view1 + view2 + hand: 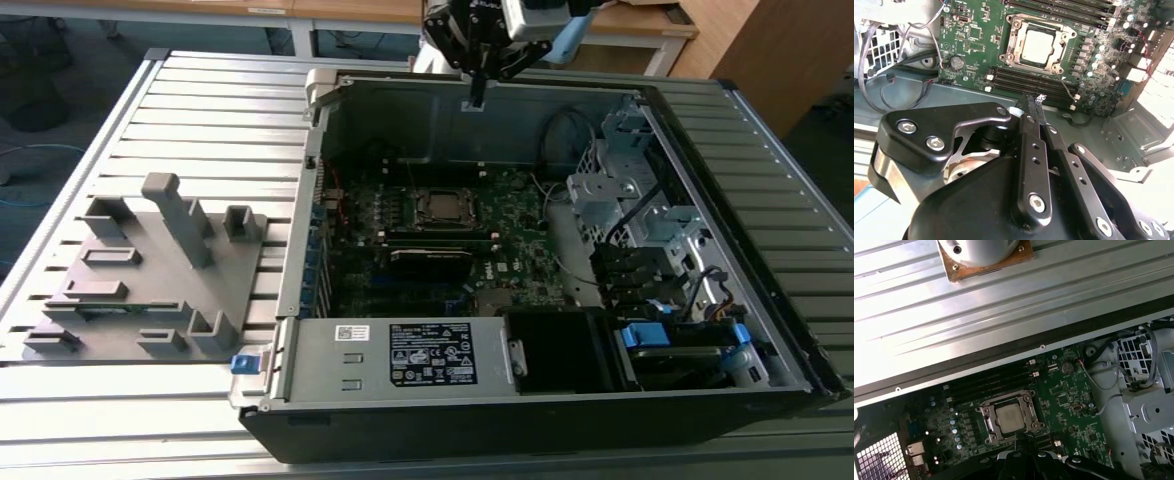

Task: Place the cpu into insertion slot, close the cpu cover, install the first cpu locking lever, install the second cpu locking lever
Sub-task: 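Close the cpu cover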

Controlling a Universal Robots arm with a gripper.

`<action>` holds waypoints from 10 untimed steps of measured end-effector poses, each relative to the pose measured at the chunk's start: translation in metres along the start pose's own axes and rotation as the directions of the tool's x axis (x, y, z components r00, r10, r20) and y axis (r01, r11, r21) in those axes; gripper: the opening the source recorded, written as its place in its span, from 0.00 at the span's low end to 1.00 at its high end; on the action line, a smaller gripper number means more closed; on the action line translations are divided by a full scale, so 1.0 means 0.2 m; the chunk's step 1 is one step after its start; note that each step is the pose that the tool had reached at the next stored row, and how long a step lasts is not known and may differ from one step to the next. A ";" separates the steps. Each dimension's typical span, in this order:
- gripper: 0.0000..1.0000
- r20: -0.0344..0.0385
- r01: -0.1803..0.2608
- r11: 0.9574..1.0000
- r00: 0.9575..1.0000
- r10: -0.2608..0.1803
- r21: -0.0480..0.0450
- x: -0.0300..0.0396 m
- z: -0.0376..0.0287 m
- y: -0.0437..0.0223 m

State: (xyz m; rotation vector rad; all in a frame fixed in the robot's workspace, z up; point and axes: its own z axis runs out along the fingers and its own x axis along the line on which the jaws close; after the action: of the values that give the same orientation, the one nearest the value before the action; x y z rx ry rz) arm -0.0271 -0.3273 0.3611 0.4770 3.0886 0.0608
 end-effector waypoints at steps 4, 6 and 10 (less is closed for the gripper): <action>0.10 0.000 0.000 1.000 1.000 0.000 0.000 0.000 0.004 0.000; 0.10 0.000 0.000 1.000 1.000 0.000 0.000 0.000 0.007 0.000; 0.10 0.000 0.000 1.000 1.000 0.000 0.000 0.000 0.011 0.000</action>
State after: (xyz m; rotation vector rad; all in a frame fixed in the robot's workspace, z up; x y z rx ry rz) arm -0.0271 -0.3273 0.3589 0.4769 3.0886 0.0608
